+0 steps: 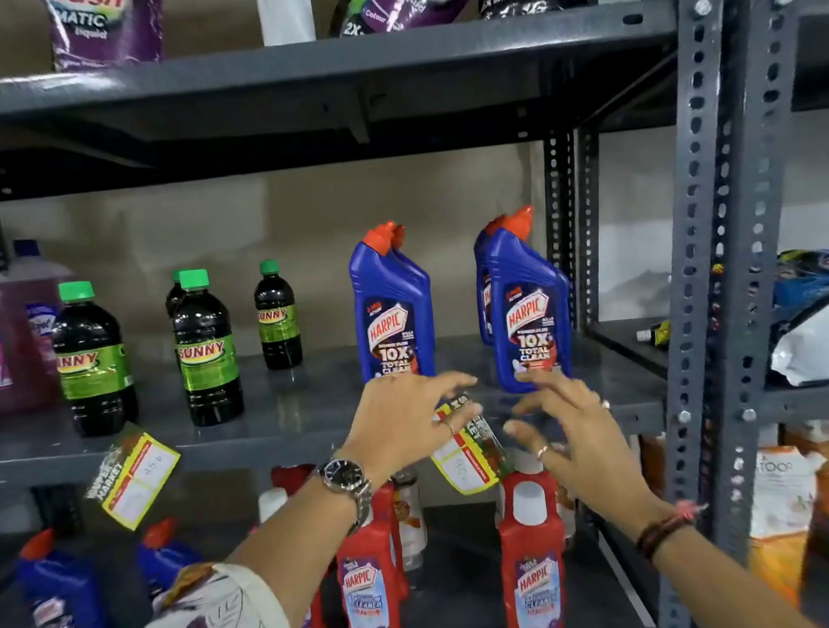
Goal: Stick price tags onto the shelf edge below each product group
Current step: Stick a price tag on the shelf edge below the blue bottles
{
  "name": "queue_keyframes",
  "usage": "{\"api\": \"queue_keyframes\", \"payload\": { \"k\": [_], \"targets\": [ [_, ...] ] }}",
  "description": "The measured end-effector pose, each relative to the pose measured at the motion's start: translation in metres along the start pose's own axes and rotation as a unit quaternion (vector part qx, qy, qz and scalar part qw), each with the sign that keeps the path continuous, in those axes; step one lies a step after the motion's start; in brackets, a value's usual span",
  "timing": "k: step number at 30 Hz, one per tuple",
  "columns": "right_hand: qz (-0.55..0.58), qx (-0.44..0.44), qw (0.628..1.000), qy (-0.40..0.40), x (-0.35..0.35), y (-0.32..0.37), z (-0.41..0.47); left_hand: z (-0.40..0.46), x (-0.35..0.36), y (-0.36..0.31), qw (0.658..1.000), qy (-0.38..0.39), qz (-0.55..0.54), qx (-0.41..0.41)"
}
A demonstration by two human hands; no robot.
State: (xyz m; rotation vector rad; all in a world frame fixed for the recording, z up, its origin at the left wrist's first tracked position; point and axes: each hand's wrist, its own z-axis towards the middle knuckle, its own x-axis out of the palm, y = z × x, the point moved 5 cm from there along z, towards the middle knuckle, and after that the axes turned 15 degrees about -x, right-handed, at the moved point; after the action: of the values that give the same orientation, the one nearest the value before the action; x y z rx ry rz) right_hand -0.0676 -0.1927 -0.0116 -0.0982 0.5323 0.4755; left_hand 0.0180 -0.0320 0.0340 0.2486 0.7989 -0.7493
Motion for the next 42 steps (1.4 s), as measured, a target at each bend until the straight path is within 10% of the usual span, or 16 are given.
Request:
{"api": "queue_keyframes", "payload": {
  "k": [7, 18, 29, 42],
  "targets": [
    [-0.077, 0.0, 0.992, 0.101, 0.021, -0.011, -0.026, -0.002, 0.012, 0.009, 0.993, 0.001, -0.102, -0.058],
    [-0.074, 0.054, 0.996, 0.009, 0.017, -0.009, -0.015, -0.008, 0.024, 0.031, 0.952, 0.073, -0.279, -0.108],
    [-0.073, -0.002, 0.994, 0.078, 0.017, -0.014, -0.015, -0.038, 0.033, 0.041, 0.984, 0.053, -0.152, -0.082],
    [-0.077, 0.054, 0.995, -0.029, 0.014, -0.013, -0.004, -0.031, 0.029, 0.039, 0.962, -0.001, -0.229, -0.151]
  ]
}}
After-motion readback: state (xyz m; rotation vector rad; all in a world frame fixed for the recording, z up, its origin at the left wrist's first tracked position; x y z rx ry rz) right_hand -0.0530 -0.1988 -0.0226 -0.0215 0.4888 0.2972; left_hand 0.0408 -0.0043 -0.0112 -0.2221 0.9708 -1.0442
